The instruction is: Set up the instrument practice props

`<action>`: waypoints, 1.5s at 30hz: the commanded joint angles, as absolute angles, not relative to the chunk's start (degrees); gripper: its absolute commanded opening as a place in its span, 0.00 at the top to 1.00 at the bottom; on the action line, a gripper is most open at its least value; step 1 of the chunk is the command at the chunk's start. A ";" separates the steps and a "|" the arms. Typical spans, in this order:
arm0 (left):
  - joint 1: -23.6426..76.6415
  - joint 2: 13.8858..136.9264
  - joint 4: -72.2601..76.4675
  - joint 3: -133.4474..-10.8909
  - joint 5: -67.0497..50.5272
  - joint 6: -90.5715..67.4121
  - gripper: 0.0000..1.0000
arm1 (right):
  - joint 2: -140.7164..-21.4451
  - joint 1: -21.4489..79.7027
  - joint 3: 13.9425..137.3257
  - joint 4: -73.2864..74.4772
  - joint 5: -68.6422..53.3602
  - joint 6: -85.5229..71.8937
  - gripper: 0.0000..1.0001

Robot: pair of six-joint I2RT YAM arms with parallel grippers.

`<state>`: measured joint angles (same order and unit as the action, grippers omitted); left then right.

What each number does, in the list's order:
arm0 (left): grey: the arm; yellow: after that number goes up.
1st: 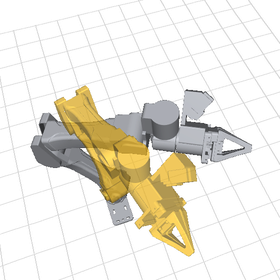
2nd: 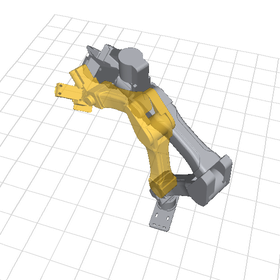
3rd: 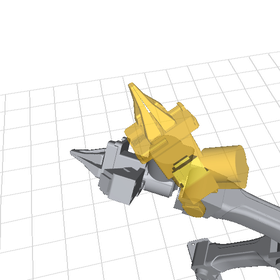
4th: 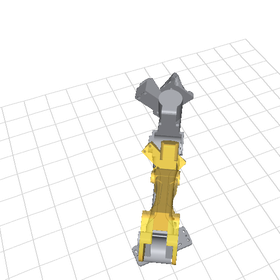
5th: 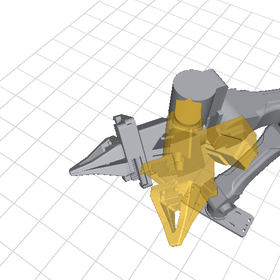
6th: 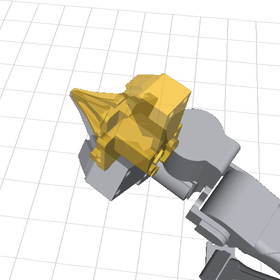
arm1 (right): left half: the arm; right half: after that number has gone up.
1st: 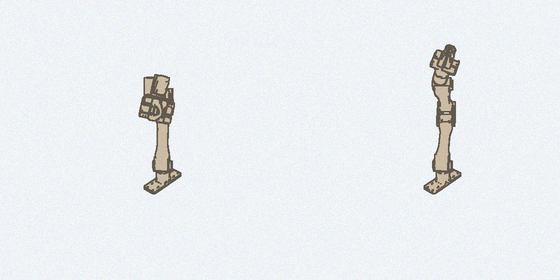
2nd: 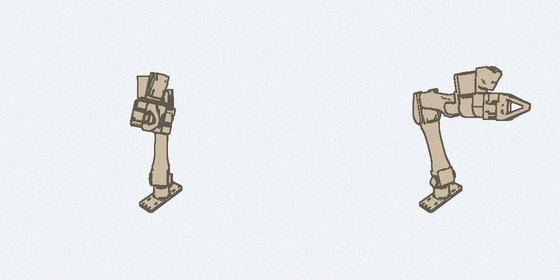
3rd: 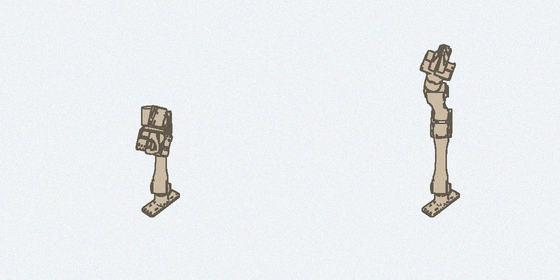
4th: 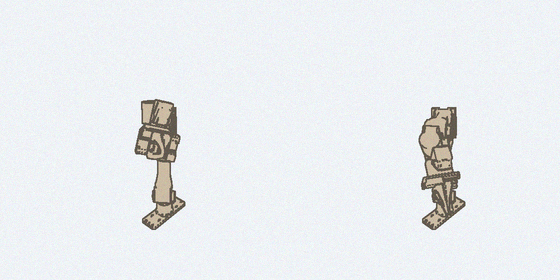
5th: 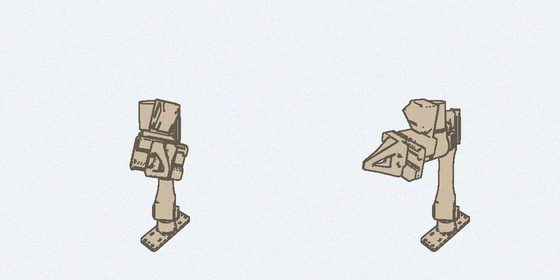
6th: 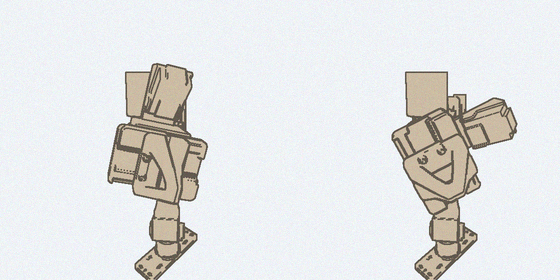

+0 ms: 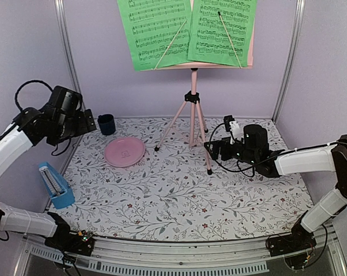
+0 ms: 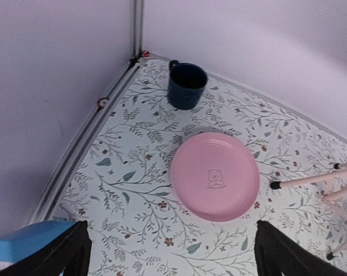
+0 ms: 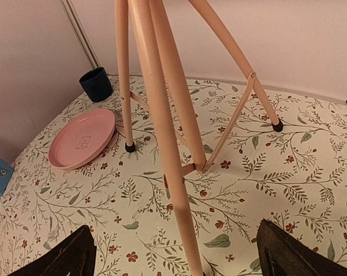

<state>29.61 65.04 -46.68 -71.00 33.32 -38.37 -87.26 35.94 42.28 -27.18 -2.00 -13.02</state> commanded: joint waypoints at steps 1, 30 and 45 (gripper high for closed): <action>29.02 62.33 -74.94 -73.97 42.30 -58.41 0.01 | -85.62 35.87 41.60 -27.16 -2.83 -13.13 0.01; 9.18 57.01 -76.00 -58.79 36.49 -56.37 0.01 | -86.14 35.86 41.47 -29.87 -5.40 -15.02 0.01; 0.47 58.94 -62.76 -54.48 27.82 -44.24 0.15 | -86.66 35.90 41.60 -31.16 -6.34 -15.91 0.01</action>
<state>1.89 58.26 -67.24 -55.70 30.65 -47.46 -87.05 35.94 41.80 -29.32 -5.39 -15.51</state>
